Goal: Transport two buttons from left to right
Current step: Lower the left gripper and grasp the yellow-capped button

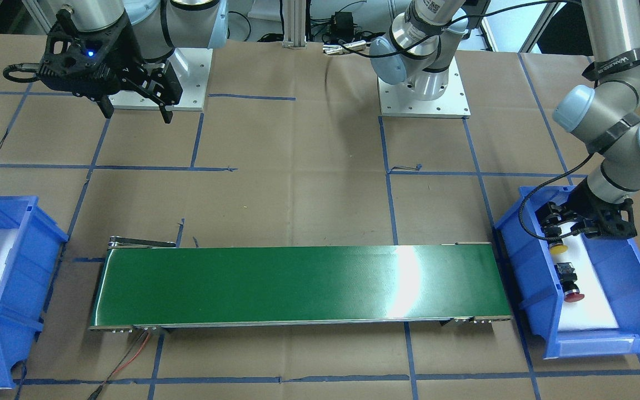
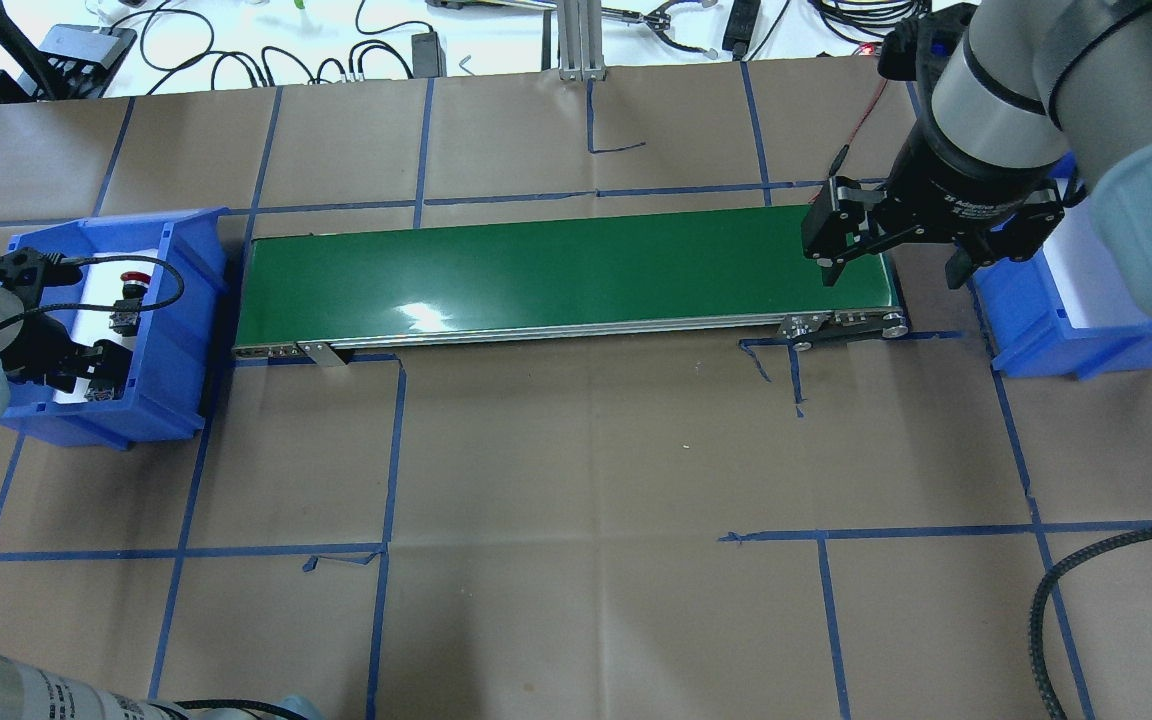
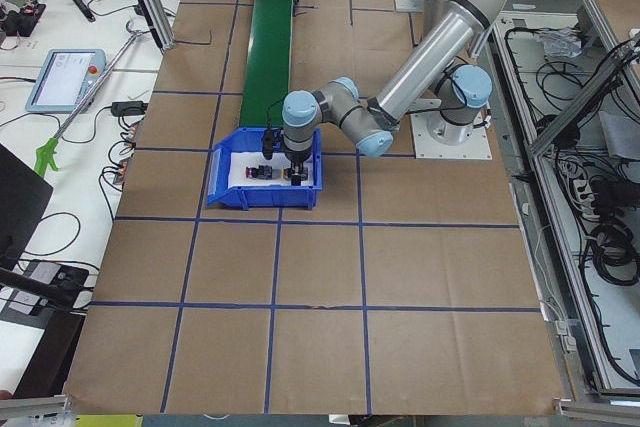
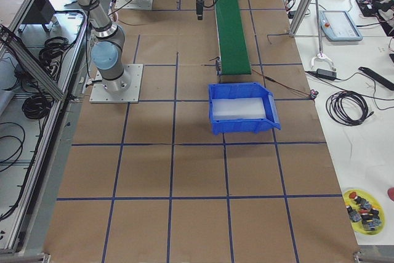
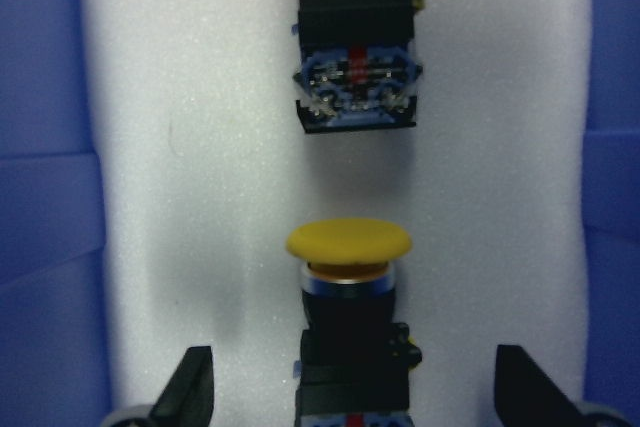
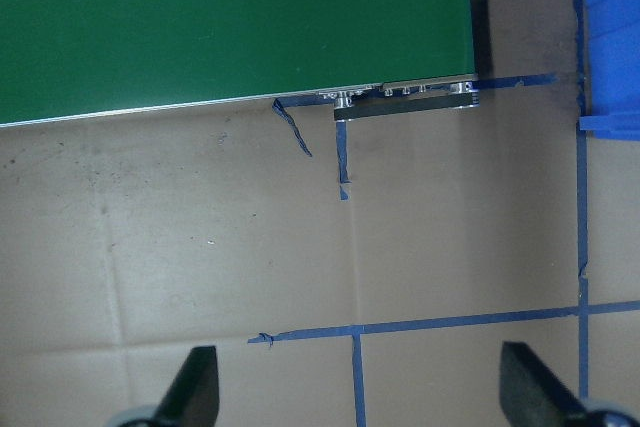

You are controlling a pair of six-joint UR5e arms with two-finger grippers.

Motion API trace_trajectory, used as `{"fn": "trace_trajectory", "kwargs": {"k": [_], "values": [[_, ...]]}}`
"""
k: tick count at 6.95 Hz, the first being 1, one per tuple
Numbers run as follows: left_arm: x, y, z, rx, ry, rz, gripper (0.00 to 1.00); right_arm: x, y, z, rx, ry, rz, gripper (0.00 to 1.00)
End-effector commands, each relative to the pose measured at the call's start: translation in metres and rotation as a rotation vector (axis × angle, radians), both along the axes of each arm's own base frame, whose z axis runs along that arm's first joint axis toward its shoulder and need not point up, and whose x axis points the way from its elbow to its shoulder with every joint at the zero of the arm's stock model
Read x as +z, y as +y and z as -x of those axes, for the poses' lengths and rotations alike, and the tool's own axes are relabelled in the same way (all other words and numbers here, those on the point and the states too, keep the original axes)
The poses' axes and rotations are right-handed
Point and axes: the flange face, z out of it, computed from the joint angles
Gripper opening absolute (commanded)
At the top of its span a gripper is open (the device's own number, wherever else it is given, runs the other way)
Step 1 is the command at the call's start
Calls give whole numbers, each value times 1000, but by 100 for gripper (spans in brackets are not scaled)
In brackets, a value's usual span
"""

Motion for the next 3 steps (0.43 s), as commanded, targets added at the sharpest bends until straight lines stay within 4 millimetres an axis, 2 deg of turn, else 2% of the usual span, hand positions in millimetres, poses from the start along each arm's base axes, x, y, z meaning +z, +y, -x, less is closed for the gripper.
{"fn": "trace_trajectory", "kwargs": {"k": [1, 2, 3], "values": [[-2, 0, 1, 1, 3, 3, 99, -1, -1, 0, 0, 0, 0, 100], [-2, 1, 1, 4, 5, 0, 84, 0, 0, 0, 0, 0, 1, 100], [-4, 1, 2, 4, 6, -6, 64, -1, -1, 0, 0, 0, 0, 100]]}}
